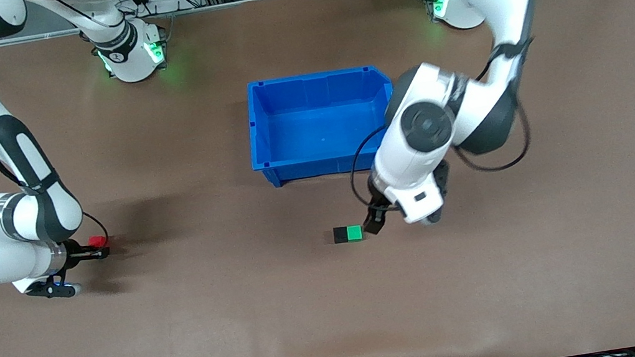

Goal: Attach green and red cubes to black cube
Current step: 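Open the left gripper and raise it away from the cubes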

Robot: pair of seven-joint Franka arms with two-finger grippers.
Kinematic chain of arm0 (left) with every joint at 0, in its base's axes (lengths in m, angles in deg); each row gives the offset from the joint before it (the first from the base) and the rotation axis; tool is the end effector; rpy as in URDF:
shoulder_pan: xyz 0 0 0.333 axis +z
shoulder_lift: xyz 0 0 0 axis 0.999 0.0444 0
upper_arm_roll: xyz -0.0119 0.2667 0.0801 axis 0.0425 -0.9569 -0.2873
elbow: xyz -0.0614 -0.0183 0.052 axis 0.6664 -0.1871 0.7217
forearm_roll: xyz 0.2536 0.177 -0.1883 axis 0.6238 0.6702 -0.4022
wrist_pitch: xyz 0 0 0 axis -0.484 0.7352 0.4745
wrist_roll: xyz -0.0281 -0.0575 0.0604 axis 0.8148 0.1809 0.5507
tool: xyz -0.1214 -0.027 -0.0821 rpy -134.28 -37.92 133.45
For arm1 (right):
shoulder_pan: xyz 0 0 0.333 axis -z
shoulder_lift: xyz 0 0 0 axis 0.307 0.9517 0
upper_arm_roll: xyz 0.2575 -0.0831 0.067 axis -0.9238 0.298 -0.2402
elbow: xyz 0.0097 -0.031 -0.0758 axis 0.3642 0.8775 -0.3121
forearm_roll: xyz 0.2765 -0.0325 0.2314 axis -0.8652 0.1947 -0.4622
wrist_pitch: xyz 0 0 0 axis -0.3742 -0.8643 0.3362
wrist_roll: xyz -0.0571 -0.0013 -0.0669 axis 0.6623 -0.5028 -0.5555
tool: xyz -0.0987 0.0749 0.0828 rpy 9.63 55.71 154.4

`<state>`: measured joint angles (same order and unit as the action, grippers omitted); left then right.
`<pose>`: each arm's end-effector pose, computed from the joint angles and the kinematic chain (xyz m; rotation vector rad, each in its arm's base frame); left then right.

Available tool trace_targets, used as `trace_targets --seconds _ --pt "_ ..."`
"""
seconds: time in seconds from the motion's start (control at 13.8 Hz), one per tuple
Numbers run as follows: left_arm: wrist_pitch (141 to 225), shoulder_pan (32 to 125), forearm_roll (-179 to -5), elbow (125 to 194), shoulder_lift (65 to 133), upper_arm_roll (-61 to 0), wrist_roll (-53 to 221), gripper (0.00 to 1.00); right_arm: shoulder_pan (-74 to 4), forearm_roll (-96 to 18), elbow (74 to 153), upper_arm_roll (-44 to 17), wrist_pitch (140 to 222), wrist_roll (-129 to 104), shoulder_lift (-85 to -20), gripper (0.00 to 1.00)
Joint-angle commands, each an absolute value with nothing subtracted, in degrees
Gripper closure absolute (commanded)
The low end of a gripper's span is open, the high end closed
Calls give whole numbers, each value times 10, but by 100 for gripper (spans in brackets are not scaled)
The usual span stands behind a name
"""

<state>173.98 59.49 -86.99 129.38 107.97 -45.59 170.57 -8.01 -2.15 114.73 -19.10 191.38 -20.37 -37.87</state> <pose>0.5874 -0.3560 0.3687 2.5752 1.6016 -0.0774 0.5778 -0.0965 0.1270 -3.0807 0.3490 0.3422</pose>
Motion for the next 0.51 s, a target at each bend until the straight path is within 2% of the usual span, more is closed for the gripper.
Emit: trace_targets --seconds 0.0,0.43 --pt "1691 624 -860 1325 1018 -456 1682 0 -76 -27 1148 -200 1912 -245 -383 100" --pt "1573 677 -810 1328 937 -455 1519 0 -84 -28 1140 -202 1912 -306 -383 100"
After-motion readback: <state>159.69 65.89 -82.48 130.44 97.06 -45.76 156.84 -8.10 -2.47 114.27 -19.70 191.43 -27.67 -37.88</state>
